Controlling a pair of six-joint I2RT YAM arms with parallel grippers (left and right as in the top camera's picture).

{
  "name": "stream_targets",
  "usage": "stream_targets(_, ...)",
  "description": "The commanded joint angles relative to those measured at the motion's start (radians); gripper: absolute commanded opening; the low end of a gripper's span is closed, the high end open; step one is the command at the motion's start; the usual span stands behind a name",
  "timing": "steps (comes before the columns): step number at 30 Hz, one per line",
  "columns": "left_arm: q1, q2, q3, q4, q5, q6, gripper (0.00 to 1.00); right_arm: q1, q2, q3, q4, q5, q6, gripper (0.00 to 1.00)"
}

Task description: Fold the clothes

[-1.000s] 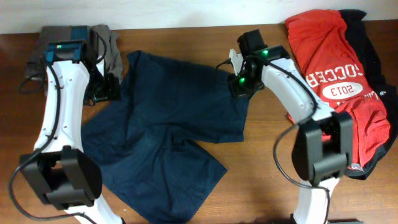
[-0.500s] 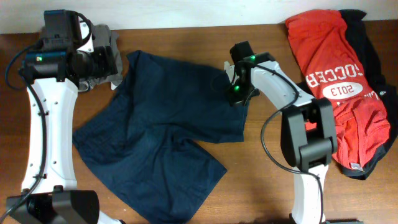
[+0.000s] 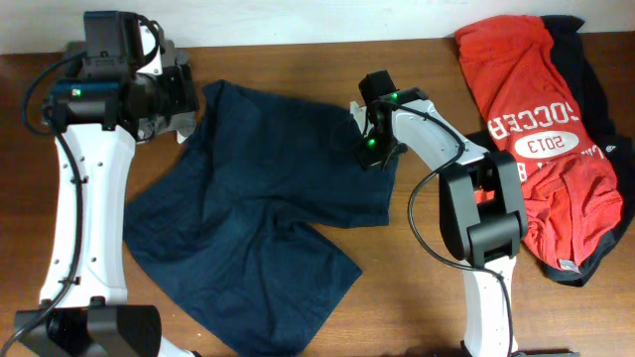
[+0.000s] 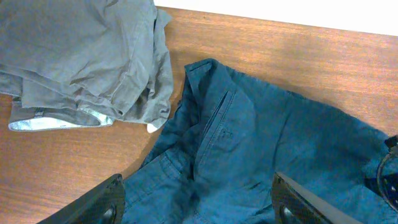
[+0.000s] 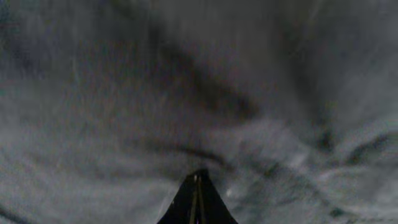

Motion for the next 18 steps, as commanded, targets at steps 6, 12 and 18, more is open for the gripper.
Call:
stream_targets(6,0.0,0.0,0.0,0.011,0.007,0.003,0.75,-0.102,0.159,-0.011,0.127,0.107,-0.01,0.04)
stream_targets(12,0.0,0.01,0.0,0.04,0.008,0.003,0.75,-0.198,0.196,-0.011,0.251,0.107,-0.01,0.04)
stream_targets(18,0.0,0.037,-0.001,0.07,0.008,0.002,0.76,-0.249,0.205,-0.005,0.428,0.106,-0.018,0.04)
